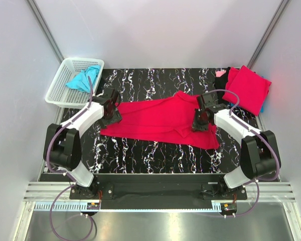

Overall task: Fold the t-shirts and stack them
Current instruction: Fold the tshirt

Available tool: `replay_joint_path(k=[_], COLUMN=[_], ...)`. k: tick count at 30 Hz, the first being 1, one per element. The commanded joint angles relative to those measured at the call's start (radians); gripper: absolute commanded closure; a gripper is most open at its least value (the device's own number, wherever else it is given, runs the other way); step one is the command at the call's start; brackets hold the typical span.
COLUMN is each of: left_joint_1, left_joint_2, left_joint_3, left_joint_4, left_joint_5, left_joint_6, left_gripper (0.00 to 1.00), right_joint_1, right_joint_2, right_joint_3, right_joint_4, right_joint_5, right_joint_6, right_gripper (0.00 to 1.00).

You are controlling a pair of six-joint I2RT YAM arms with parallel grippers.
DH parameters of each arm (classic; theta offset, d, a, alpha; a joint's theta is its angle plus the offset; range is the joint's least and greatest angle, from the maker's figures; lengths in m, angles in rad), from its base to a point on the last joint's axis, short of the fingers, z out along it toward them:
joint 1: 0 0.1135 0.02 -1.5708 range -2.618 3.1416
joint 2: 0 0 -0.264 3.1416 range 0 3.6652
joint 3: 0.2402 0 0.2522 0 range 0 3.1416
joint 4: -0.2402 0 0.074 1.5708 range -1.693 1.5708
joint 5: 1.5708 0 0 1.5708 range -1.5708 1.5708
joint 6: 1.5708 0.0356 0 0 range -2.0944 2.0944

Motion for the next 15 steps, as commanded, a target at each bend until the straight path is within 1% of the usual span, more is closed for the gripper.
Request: replay_joint_path(k=[1, 3, 7, 12, 15], left_joint_1=[-0.001, -0.001, 0.006, 0.025, 0.048], left_joint_2=[0.037, 0.045, 0.046, 0.048, 0.062], left_joint_3=[0.034, 0.022, 0.002, -0.009, -0.01], left_joint_4=[-0.039, -0.059, -0.094, -0.108, -0.111], left_joint_5=[-0.08, -0.108, -0.204, -0.257, -0.262], left_joint_6=[-0.012, -0.038, -0.083, -0.094, -0.089], left_gripper=[0.35, 0.42, 0.47, 0.49, 0.49], right_joint_1=[0.004, 0.003, 0.004, 0.004, 0.004], right_joint_2=[0.003, 0.006, 0.001, -0.002, -0.006], right_joint_3=[0.049, 0.043, 0.029, 0.023, 0.02], right_joint_4=[0.031, 0.031, 0.032, 0.032, 0.032], right_joint_5=[-0.071, -0.079, -0.08, -0.084, -0.081], right_joint_6=[-0.017, -0.016, -0.014, -0.012, -0.011], right_gripper=[0.84, 0.85, 0.85, 0.85, 0.85])
